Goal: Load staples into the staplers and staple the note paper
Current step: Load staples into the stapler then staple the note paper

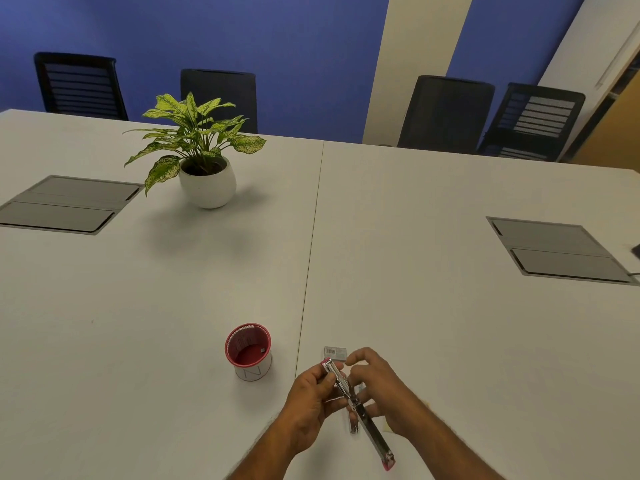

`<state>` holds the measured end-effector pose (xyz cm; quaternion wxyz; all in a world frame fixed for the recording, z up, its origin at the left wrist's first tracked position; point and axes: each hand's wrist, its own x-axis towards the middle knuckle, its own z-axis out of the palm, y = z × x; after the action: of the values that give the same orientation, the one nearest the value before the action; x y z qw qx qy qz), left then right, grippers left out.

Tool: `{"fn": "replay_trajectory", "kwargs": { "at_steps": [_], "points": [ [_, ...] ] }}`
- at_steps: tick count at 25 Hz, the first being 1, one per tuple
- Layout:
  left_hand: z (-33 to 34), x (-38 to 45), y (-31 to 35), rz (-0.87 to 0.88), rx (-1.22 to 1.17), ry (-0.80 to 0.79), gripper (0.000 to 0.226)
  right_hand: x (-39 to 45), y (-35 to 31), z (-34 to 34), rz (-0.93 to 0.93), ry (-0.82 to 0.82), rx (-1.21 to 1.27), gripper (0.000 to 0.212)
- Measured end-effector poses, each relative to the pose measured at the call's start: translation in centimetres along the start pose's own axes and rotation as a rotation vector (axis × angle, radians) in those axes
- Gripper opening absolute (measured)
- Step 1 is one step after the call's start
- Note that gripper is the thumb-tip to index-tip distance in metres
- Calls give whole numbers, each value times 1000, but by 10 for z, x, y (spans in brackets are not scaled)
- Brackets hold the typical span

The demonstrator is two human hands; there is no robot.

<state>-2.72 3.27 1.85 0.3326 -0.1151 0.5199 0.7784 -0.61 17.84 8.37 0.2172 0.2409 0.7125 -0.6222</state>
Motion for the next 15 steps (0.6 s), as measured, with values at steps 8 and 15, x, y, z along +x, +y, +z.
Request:
{"fn": "replay_trajectory", "kwargs": {
  "at_steps": [8,15],
  "points": [
    [-14,8,8,-12,-146,110,25,1,-1,-3,-36,-104,94,16],
    [-21,11,8,3,-154,120,24,26,26,-37,12,12,247,16]
  ]
}}
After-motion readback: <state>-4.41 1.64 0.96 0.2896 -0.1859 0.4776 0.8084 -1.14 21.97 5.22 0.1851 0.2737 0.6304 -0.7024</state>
